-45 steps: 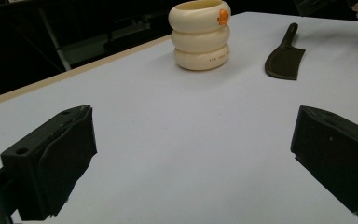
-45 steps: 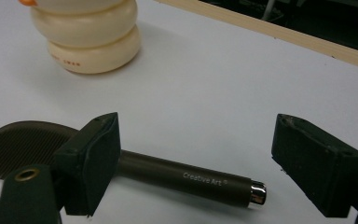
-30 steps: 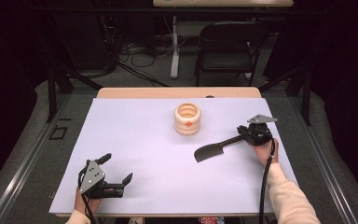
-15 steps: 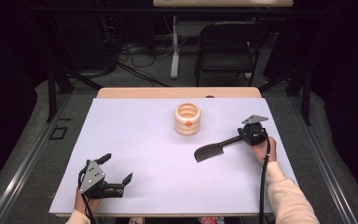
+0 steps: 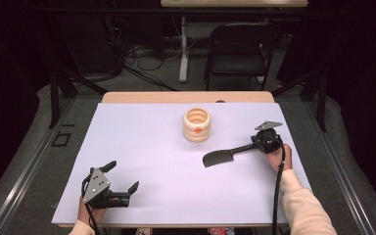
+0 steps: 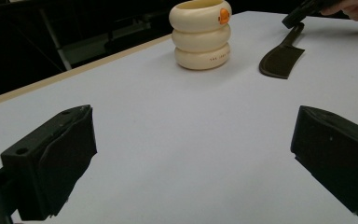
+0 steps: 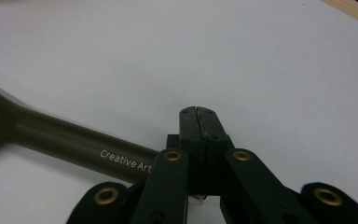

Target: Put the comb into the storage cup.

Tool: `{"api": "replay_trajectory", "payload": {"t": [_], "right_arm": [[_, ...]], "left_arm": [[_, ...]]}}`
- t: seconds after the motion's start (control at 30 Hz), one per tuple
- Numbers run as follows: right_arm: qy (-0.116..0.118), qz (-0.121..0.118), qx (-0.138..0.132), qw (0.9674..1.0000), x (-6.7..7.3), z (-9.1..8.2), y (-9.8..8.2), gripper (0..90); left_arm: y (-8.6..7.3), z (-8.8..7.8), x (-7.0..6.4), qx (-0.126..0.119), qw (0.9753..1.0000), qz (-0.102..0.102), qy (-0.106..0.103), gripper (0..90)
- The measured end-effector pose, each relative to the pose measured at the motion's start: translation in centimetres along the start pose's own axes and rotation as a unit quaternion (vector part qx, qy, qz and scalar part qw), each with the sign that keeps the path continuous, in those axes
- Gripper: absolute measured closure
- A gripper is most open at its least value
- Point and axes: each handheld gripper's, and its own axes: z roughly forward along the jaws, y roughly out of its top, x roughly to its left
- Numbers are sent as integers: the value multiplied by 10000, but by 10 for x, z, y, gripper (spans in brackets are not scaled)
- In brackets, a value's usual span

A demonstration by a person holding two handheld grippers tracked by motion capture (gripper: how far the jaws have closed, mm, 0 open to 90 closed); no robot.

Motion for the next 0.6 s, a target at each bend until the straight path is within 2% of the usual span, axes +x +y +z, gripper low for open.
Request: {"api": "replay_trajectory", "payload": {"t": [0.6], "right_arm": [[43, 29, 339, 9994, 1, 0, -4, 900]], "left_arm": [[0, 0, 0, -5, 10000, 1, 7, 2]]}}
